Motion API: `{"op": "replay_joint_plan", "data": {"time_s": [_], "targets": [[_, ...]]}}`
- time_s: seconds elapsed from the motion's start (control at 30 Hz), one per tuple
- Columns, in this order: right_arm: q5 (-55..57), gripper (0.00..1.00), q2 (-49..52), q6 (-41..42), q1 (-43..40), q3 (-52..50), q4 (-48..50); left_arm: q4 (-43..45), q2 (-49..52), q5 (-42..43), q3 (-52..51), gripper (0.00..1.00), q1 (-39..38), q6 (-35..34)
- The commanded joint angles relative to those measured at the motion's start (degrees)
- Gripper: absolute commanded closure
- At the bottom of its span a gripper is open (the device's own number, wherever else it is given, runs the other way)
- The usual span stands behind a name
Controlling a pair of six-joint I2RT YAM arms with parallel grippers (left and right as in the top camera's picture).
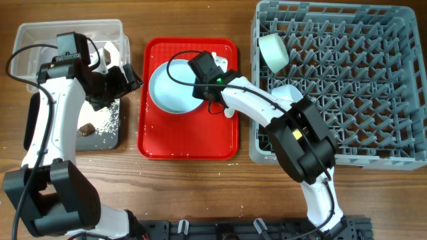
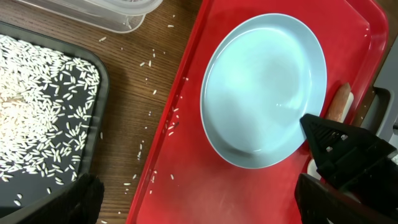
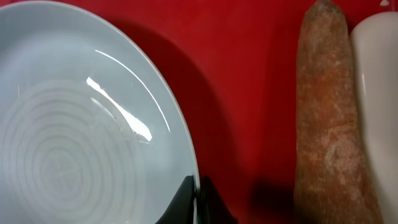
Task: Sort waste into correct bins and load items into the dishwasher rack
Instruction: 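Reach the right gripper to the white plate and grasp its edge, then lift the white plate and stand it upright in the dish rack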
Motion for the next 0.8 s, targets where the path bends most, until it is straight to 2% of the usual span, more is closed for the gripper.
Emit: {"op": "replay_joint_plan", "data": {"time_s": [0.0, 0.1, 0.27, 0.63, 0.77], "targets": [[-4.57, 0.96, 1.49, -7.52, -0.04, 0.13, -0.63, 0.00, -1.38, -0.13, 0.52, 0.00, 0.26, -0.11], [-10.60, 0.96, 0.87, -19.26, -0.48, 1.18, -0.48, 0.00, -1.38, -0.13, 0.52, 0.00, 0.26, -0.11], [-6.84, 0.96, -7.50, -28.39, -3.08, 3.89, -5.38, 0.00, -1.38, -0.13, 0.52, 0.00, 0.26, -0.11], [25.68, 0.96, -31.47, -36.81, -9.77, 4.04, -14.45, 0.00, -1.38, -0.13, 0.52, 0.00, 0.26, -0.11], [44.94, 0.96, -35.26, -44.76, -12.83, 4.04, -13.31, 0.00, -1.38, -0.13, 0.52, 0.00, 0.26, -0.11]]}}
